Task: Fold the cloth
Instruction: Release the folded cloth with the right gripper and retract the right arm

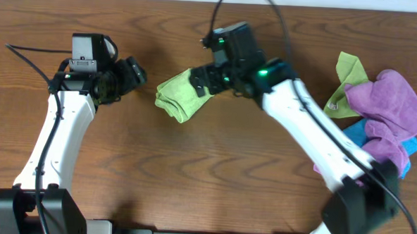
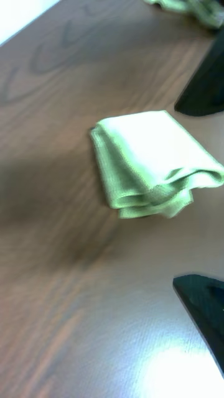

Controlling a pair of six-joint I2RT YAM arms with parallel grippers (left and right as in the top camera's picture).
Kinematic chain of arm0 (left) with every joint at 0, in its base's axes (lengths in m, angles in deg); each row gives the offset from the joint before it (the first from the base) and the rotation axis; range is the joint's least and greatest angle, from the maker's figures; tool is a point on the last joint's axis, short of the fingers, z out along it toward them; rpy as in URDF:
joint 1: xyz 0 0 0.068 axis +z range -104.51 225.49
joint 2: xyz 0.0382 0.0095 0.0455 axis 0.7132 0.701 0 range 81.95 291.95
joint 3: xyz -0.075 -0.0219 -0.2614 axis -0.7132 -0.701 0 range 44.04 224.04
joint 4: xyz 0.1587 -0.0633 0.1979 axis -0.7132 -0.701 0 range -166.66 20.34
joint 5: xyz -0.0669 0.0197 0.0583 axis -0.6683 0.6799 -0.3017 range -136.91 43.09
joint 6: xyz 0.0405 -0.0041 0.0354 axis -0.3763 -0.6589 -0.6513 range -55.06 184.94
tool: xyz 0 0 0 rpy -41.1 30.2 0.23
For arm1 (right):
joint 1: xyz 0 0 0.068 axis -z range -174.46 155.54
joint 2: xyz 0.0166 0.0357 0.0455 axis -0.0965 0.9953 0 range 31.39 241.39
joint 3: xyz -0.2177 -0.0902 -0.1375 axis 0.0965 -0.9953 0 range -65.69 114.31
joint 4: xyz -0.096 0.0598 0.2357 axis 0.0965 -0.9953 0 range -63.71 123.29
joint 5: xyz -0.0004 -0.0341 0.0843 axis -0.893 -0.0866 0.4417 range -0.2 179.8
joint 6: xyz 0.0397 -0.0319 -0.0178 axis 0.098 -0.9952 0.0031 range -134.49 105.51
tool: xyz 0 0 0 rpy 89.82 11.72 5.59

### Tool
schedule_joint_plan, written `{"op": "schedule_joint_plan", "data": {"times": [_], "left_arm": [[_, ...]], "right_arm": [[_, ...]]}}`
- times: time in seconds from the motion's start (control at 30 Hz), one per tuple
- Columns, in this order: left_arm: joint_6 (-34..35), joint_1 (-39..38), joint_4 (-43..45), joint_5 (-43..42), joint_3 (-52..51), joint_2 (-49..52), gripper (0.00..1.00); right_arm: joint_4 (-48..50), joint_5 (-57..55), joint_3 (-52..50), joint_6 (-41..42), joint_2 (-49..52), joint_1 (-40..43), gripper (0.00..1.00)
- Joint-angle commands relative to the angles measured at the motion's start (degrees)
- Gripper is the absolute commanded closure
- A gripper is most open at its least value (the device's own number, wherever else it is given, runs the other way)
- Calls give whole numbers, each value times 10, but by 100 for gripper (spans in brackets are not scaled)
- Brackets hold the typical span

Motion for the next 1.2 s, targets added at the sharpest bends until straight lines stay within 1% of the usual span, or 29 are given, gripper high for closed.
{"op": "schedule_joint_plan", "data": {"times": [0.0,0.03,0.1,0.13,0.33,0.4,0.43,0.5,0.57,0.67,0.8,0.93,1.07,1.1,1.17], "left_arm": [[3,3,-21,-50,10,-8,8],[3,3,-32,-57,10,-8,2],[5,2,-48,-59,10,-7,2],[8,2,-50,-67,4,-4,3],[37,1,-10,-128,-56,3,3],[50,0,15,-150,-82,3,3],[65,-5,33,-152,-104,3,2],[83,-17,70,-164,-137,3,2],[107,-31,105,-164,-169,3,2],[136,-56,167,-161,-209,4,1],[173,-90,226,-139,-237,18,0],[196,-119,275,-127,-241,63,0],[221,-127,327,-127,-241,107,0],[224,-127,337,-127,-241,116,5],[224,-127,349,-118,-241,125,6]], "right_arm": [[-63,-4,7,-60,-59,24,1],[-100,-4,6,-72,-78,35,1],[-144,-4,-7,-83,-110,55,1],[-157,-4,-38,-84,-145,73,1],[-149,-4,-219,-70,-318,128,1],[-148,-4,-283,-48,-386,143,1],[-147,-4,-329,-24,-440,154,1],[-147,-4,-385,13,-511,166,1],[-148,-4,-426,54,-580,175,1],[-152,-4,-452,83,-647,176,1],[-172,-4,-454,86,-679,176,1],[-178,-4,-454,86,-678,176,1],[-178,-4,-454,86,-678,176,1],[-178,-4,-455,86,-678,176,1],[-178,-4,-454,86,-678,176,1]]}}
